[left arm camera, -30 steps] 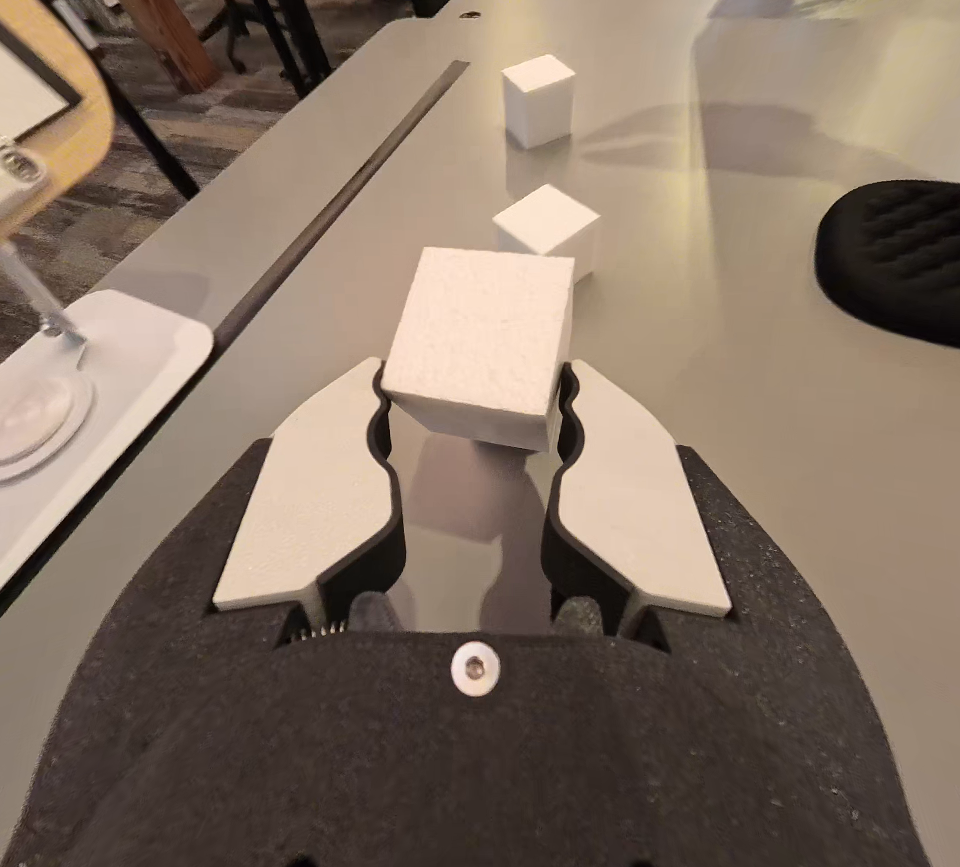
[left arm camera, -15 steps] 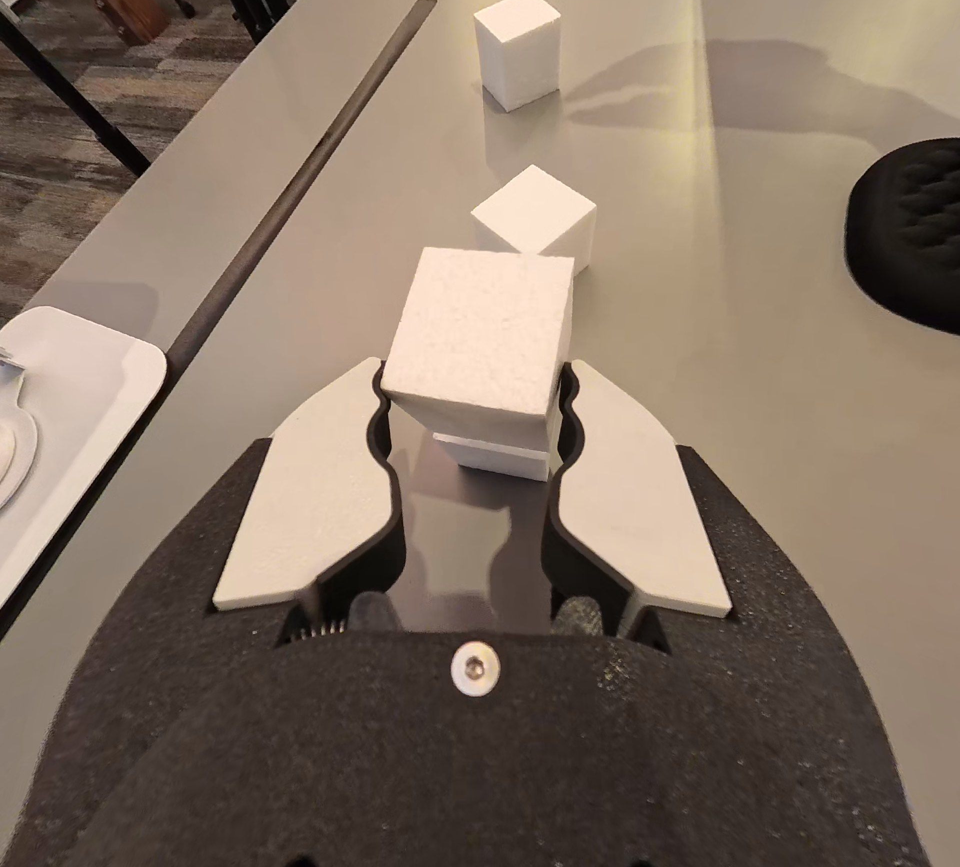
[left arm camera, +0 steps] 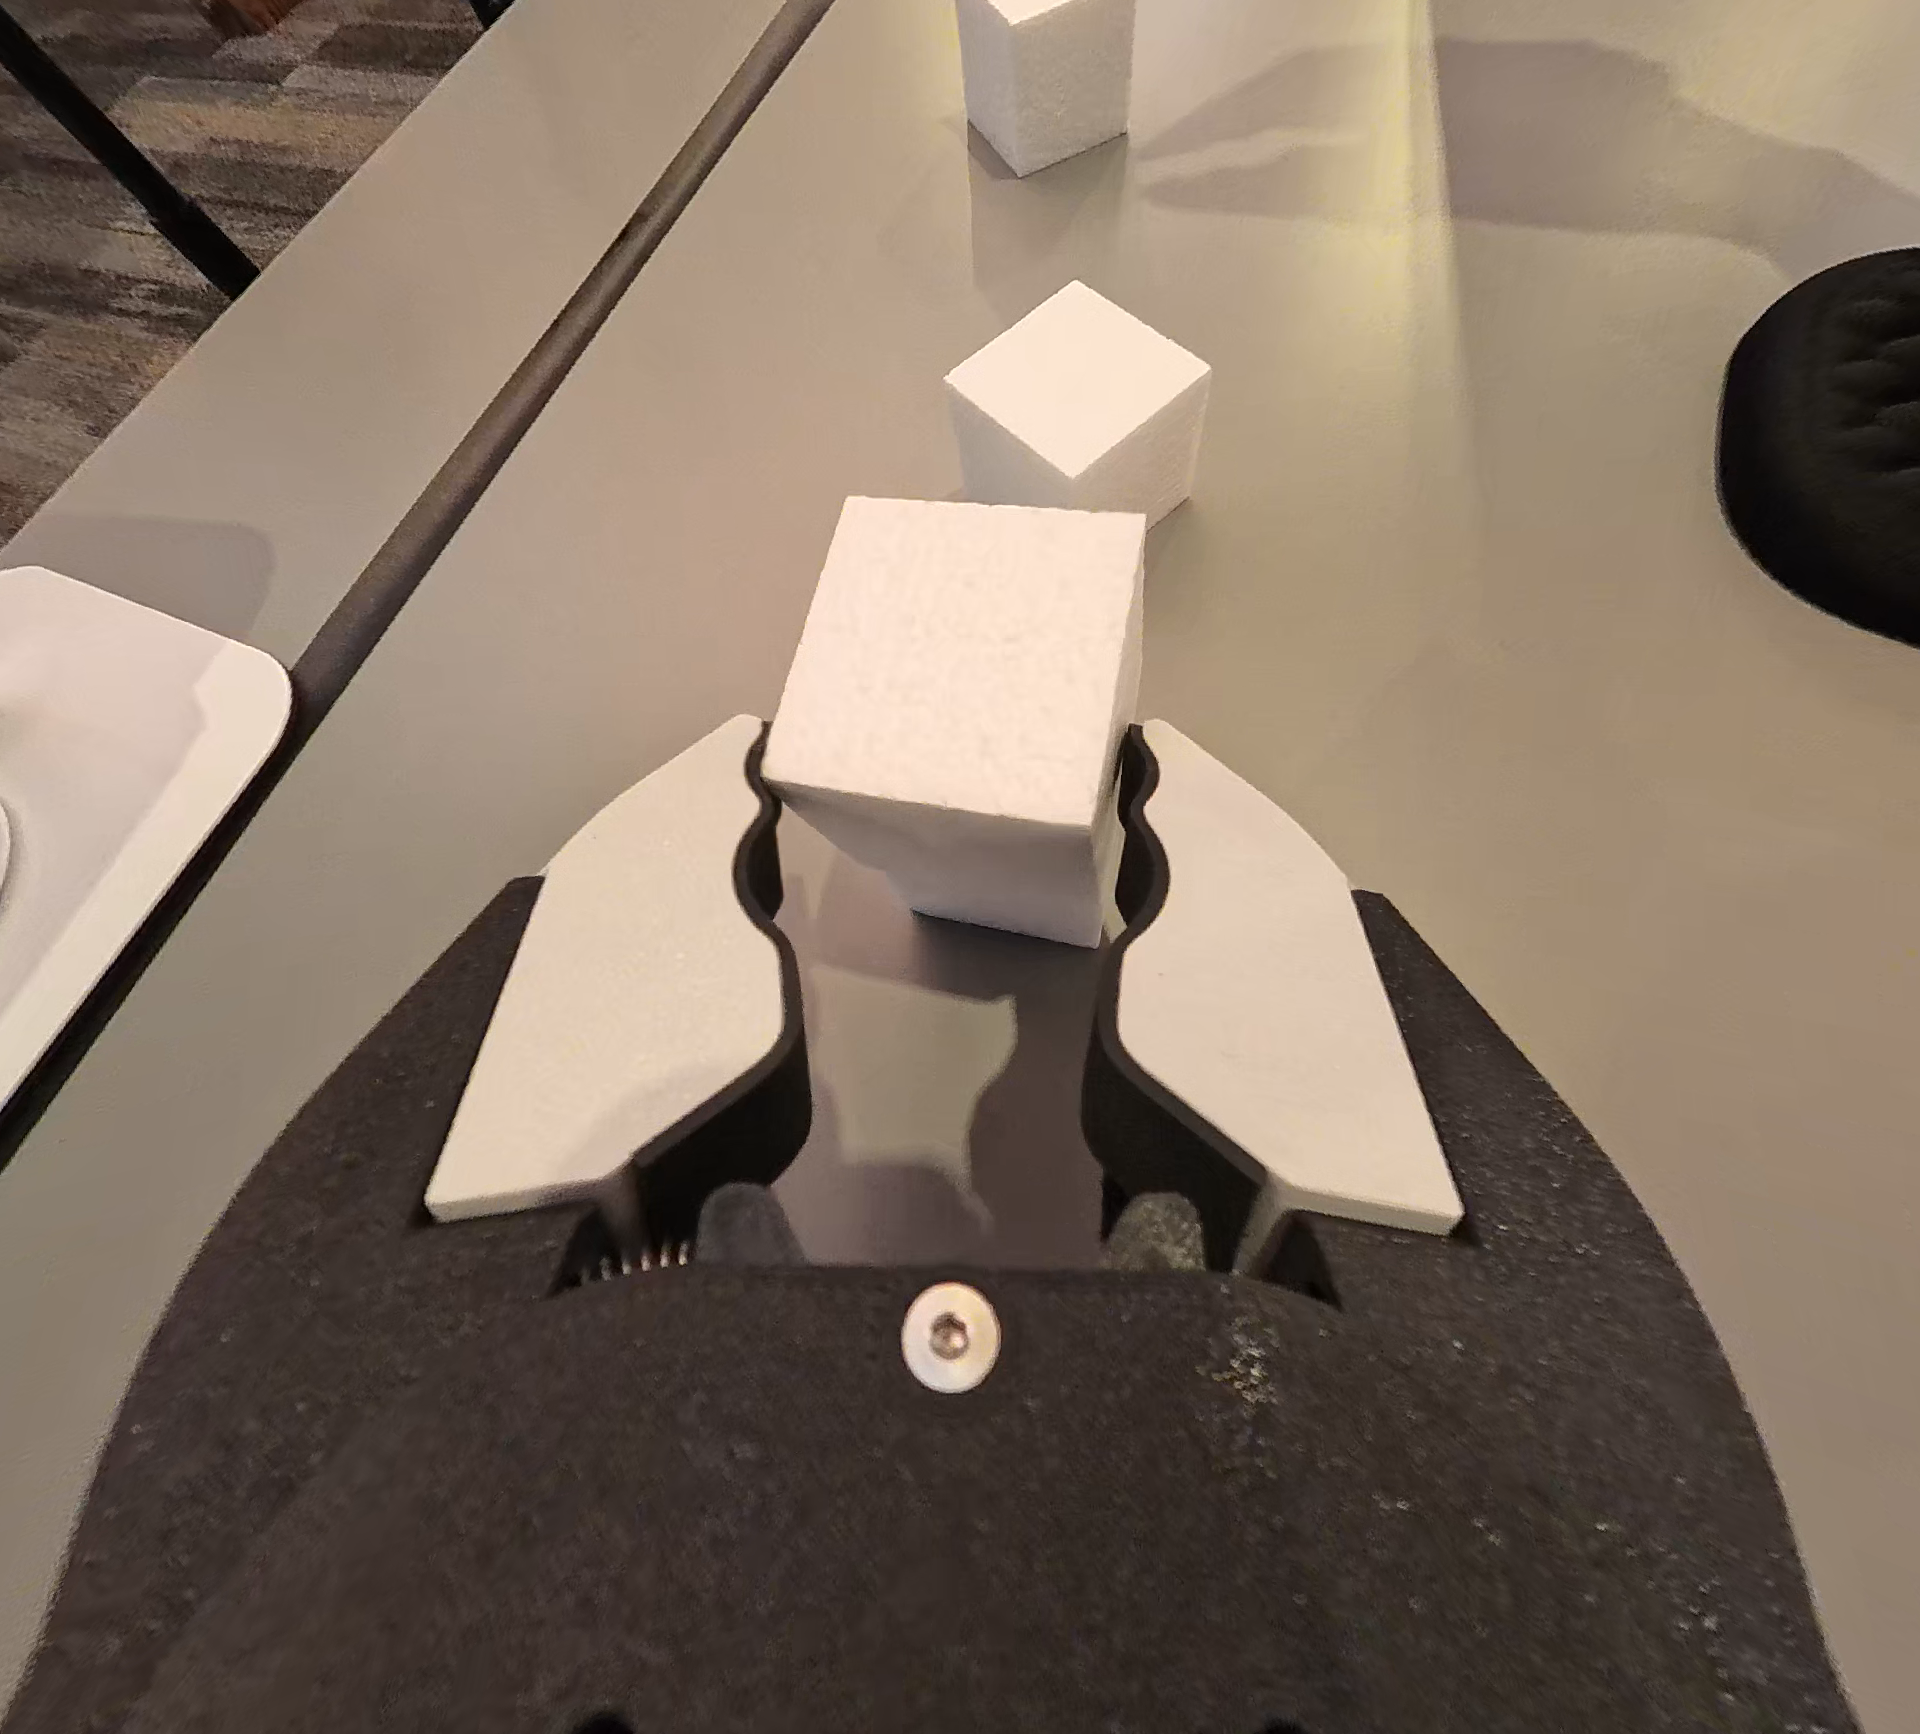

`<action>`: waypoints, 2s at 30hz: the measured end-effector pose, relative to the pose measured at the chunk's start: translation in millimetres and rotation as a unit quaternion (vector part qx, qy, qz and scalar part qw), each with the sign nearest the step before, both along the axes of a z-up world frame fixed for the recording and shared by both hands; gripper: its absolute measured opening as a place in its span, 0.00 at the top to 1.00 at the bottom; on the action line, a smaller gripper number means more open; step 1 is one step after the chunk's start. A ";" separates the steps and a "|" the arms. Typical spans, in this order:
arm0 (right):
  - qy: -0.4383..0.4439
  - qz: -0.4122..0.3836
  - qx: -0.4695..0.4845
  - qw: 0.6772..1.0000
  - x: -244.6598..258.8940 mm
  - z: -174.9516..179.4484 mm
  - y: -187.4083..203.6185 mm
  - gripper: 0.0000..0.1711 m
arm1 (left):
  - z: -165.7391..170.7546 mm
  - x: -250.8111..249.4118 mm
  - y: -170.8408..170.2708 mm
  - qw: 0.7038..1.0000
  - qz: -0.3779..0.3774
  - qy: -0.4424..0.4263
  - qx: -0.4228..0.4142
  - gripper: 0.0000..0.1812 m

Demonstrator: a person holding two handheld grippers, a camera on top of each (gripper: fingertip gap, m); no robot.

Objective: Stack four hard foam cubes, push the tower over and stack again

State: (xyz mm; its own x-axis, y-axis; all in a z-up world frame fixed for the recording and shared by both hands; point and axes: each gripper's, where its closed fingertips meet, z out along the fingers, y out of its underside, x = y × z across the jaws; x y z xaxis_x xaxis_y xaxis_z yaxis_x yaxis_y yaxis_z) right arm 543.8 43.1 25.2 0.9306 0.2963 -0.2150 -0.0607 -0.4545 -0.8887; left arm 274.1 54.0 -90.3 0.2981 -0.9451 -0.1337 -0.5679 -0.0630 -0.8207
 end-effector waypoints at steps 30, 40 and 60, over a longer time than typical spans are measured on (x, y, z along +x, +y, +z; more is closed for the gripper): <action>-0.199 0.334 -0.028 0.921 -154.0 -99.5 16.2 0.58 | 173.1 -144.4 -5.2 0.967 0.115 -0.177 0.143 0.49; -0.258 0.347 -0.098 0.897 -162.9 -142.5 17.6 0.56 | 200.5 -213.6 7.2 0.951 0.160 -0.238 0.112 0.52; -0.205 0.332 -0.044 0.920 -173.1 -85.9 20.7 0.66 | 214.8 -231.1 4.2 0.939 0.159 -0.292 0.091 0.59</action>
State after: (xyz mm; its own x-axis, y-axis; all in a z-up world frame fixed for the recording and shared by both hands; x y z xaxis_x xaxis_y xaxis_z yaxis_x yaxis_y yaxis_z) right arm 370.7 63.8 -60.7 0.5590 0.8268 0.0629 0.5874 -0.3413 -0.7338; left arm 42.9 58.2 124.5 0.6339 -0.7733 -0.0112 0.0052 0.0187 -0.9998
